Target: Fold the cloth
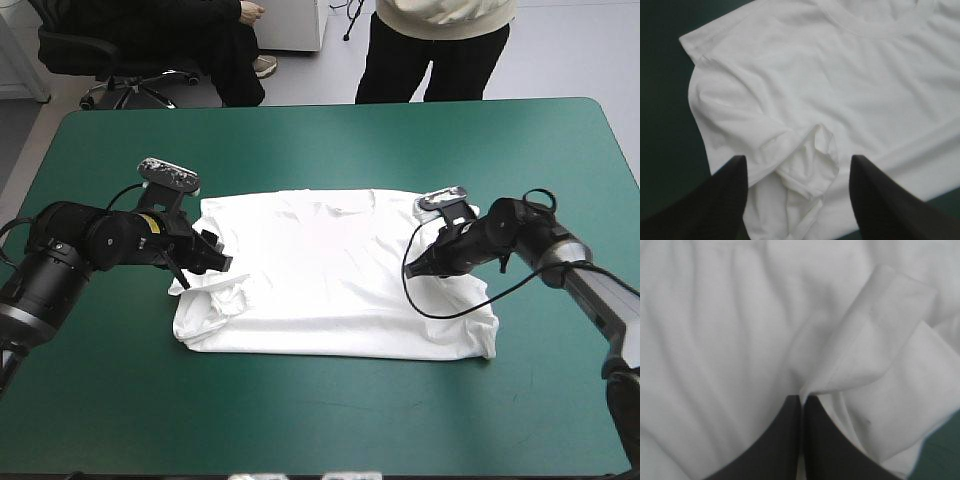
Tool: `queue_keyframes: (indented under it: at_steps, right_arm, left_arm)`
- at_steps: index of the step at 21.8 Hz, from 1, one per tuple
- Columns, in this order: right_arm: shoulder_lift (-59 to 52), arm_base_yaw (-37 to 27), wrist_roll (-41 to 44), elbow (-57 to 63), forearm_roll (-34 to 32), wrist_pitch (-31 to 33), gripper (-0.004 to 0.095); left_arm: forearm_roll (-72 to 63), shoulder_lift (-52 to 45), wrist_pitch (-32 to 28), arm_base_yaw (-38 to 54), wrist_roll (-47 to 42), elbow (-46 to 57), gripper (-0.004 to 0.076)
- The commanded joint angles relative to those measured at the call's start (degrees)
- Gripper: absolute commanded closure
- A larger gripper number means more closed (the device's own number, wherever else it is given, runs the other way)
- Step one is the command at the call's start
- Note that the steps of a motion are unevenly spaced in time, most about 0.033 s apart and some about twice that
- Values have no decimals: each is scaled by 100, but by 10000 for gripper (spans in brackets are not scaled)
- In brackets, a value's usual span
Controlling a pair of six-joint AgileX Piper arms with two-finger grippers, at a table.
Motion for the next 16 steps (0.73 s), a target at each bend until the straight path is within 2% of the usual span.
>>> queue_keyframes:
  at_steps: [1,3,5,6,7,8,9,12,16]
  right_arm:
    - [216,296,79,-181,19,-228,915]
    - [463,365,79,-181,6,-275,907]
    - [678,376,52,-181,-53,-309,825]
    - [733,376,-15,-181,-63,-336,676]
    - [733,376,-41,-181,-63,-336,610]
    - [595,376,-57,-185,-37,-336,466]
    - [375,376,-57,-185,-37,-336,407]
    - [-578,361,-46,-185,-111,-305,422]
    - [-1885,350,148,-185,-425,303,422]
  left_arm:
    - [85,-133,16,-24,-105,-149,291]
    - [128,-133,109,-24,-120,-149,291]
    - [172,-133,197,-24,-173,-149,291]
    - [229,-133,320,-24,-269,-149,291]
    - [277,-133,369,-24,-329,-149,291]
    - [360,-133,467,-24,-413,-149,291]
    - [497,-133,622,-24,-485,-135,291]
    - [933,-167,771,-24,-723,185,291]
    - [1182,-189,588,-24,-1102,1171,291]
